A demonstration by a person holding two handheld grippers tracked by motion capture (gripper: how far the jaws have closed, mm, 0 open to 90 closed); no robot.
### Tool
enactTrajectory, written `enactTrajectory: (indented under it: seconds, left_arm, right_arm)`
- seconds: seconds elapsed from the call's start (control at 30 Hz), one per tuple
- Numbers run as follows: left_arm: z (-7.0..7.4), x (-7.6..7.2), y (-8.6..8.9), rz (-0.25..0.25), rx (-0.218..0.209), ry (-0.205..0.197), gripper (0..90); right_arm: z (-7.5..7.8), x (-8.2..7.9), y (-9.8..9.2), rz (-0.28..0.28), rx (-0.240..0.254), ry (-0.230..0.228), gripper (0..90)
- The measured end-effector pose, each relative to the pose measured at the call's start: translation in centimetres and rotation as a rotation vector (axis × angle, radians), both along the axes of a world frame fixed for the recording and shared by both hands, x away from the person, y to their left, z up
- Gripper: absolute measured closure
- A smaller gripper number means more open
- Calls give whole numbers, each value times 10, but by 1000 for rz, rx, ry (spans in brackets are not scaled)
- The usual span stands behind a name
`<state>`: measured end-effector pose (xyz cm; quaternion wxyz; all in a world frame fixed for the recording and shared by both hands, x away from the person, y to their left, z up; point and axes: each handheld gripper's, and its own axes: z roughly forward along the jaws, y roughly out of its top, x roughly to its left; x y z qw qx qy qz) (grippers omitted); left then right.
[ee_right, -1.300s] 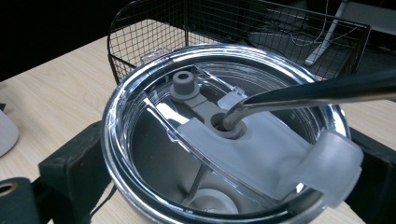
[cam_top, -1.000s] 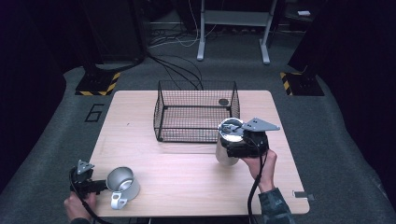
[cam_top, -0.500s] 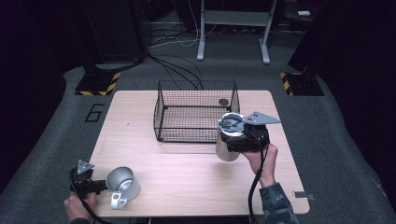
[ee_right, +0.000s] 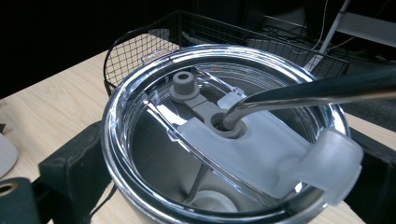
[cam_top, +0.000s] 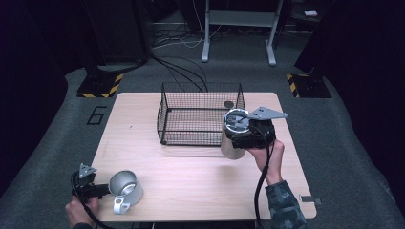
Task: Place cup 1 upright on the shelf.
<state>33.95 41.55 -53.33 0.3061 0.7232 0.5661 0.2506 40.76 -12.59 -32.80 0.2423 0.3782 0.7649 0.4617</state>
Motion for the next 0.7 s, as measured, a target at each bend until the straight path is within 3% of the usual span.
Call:
enactTrajectory:
  seconds: [0.7]
  left_arm:
    - [0,0,0,2,-1,-5,5]
  right_arm:
    - [18,19,5,9,1,-13,35]
